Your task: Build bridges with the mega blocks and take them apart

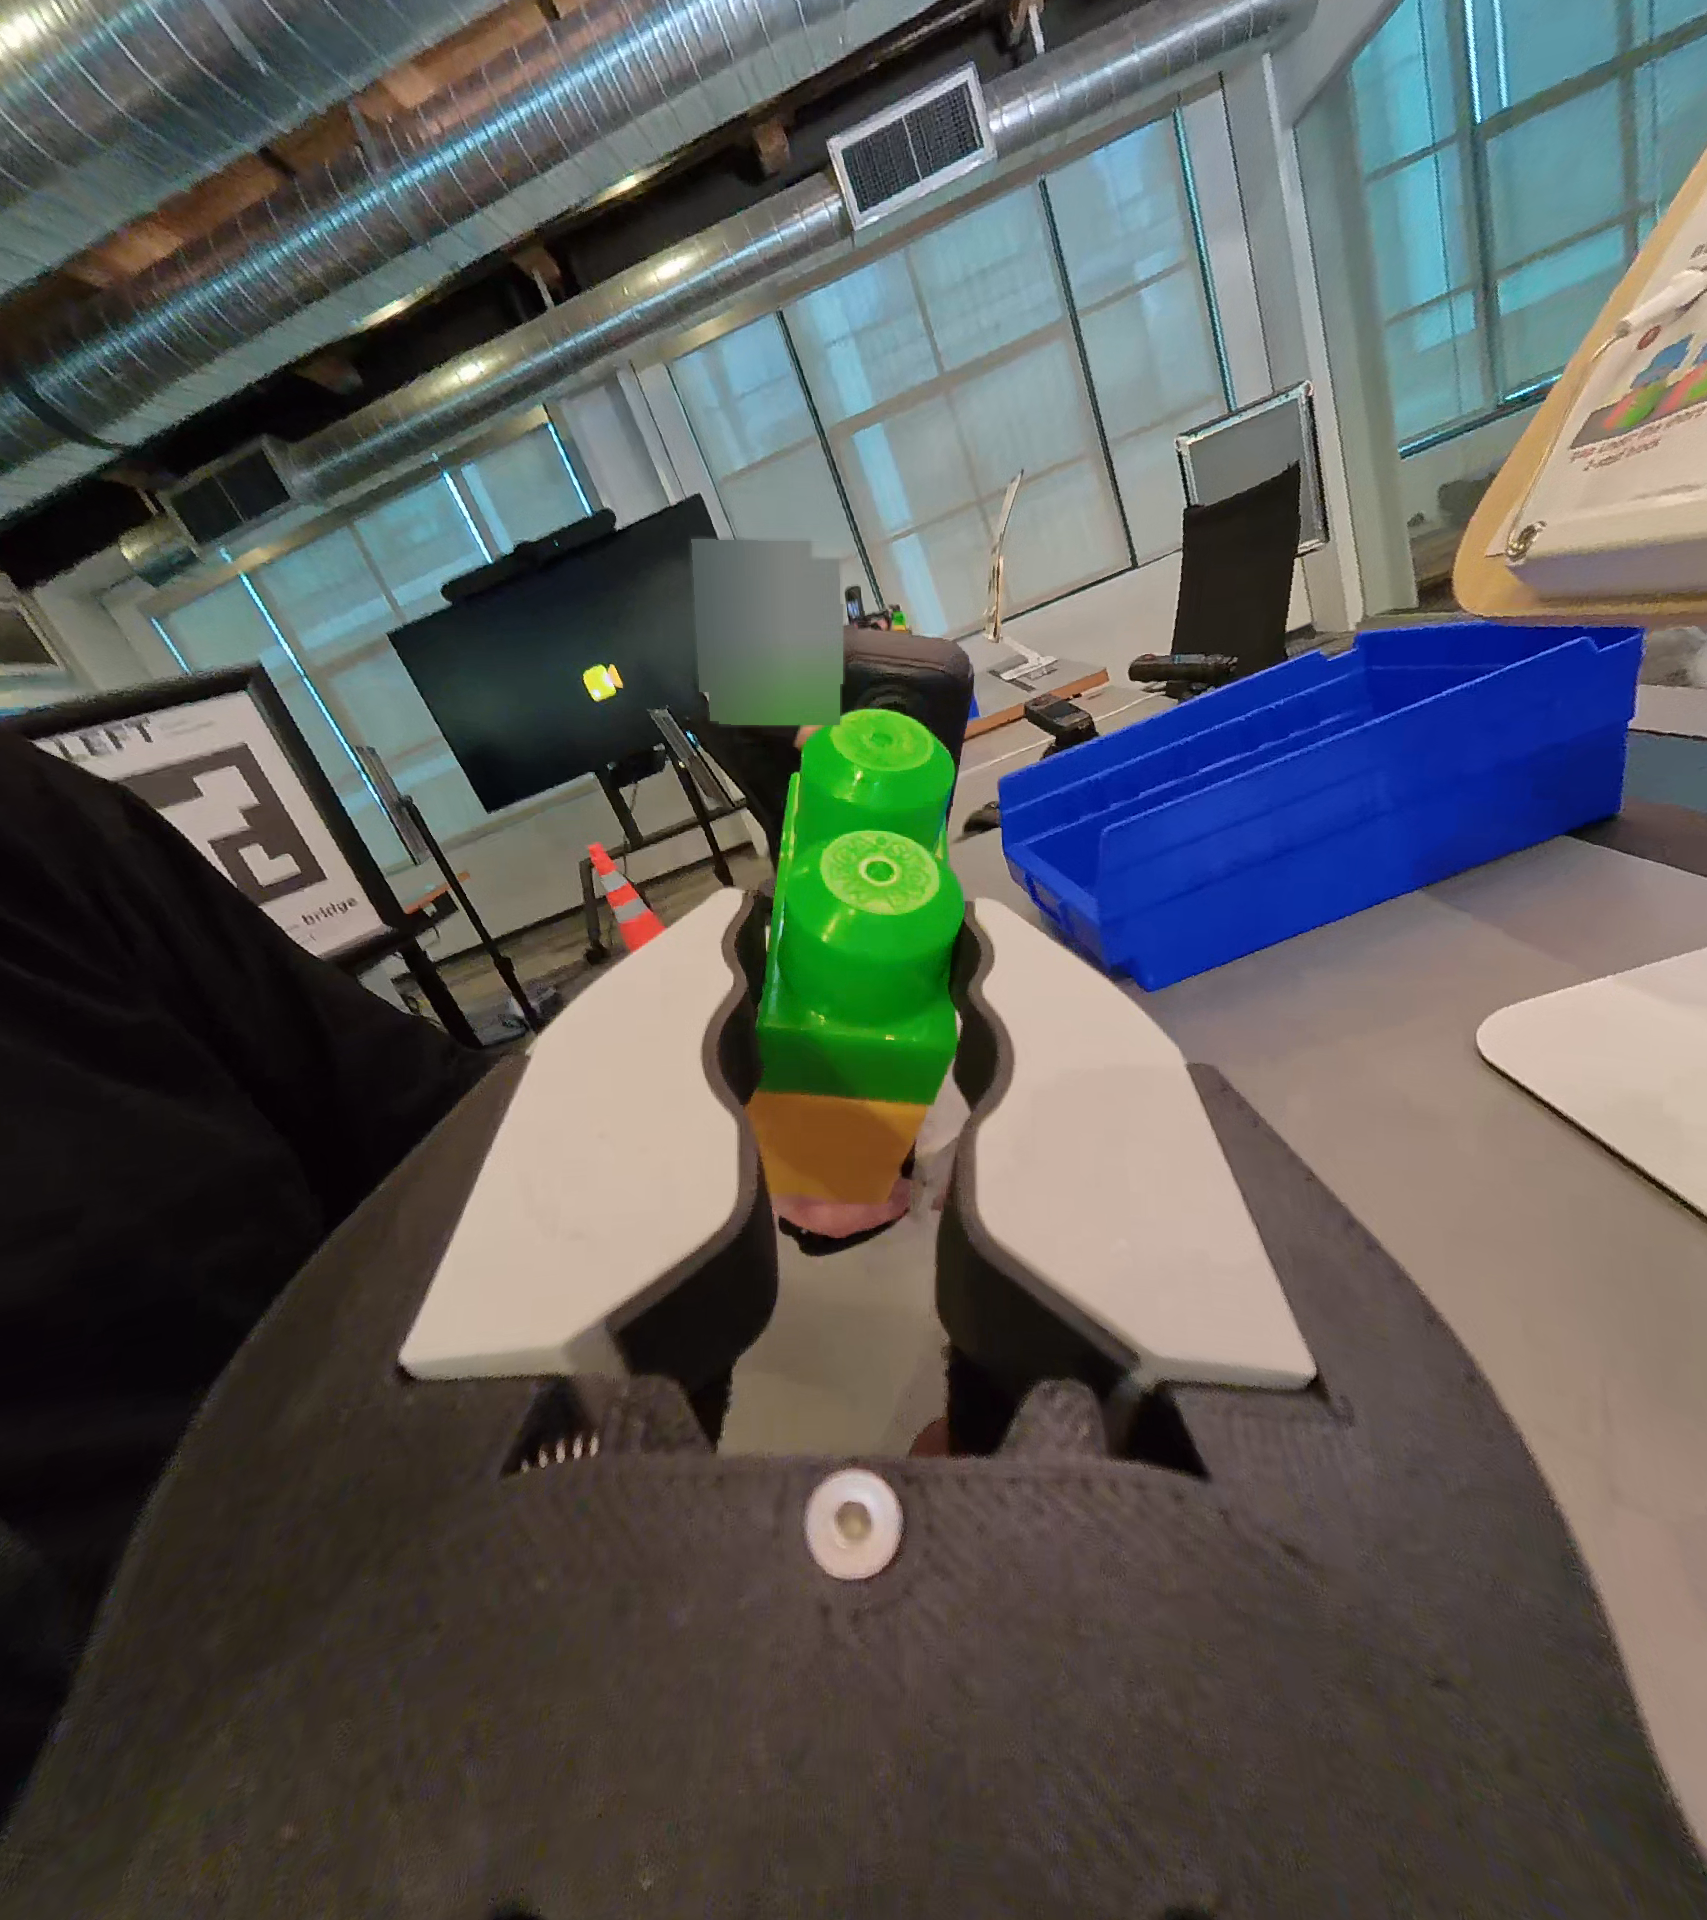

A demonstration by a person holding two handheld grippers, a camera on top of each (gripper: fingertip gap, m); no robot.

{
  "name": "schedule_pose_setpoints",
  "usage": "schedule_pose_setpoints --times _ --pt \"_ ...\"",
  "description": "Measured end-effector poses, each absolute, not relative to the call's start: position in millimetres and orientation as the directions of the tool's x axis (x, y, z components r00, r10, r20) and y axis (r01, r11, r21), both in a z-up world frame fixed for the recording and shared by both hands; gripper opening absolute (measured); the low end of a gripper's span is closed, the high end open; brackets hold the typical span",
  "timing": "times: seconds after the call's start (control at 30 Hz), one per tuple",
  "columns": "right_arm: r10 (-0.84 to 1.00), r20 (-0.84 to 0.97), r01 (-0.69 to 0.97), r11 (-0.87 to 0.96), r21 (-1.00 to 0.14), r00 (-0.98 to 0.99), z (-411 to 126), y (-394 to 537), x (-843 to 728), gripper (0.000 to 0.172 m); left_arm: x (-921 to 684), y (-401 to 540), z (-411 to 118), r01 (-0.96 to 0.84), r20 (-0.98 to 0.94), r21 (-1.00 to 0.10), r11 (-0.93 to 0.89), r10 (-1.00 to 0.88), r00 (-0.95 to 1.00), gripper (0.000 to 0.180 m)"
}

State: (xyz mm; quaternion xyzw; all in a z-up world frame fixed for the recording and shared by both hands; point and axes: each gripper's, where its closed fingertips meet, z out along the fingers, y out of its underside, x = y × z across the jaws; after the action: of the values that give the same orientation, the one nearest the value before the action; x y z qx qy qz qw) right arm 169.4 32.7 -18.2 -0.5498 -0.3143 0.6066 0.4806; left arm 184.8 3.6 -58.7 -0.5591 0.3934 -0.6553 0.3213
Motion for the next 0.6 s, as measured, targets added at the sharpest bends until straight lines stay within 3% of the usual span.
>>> schedule_pose_setpoints --times 0.37,0.6 --pt "0.946 -0.279 -0.185 -0.249 -0.951 0.163 -21.9 36.4 165.1 0.036 179.2 14.4 -56.9 -0.002 0.521 -0.85 -0.527 -0.841 -0.148 0.037" --pt "0.899 -0.418 -0.334 -0.357 -0.872 0.131 -15.1 49.0 173.6 0.035 181.8 20.6 -44.4 0.086 0.526 -0.832 -0.548 -0.828 -0.191 0.048"
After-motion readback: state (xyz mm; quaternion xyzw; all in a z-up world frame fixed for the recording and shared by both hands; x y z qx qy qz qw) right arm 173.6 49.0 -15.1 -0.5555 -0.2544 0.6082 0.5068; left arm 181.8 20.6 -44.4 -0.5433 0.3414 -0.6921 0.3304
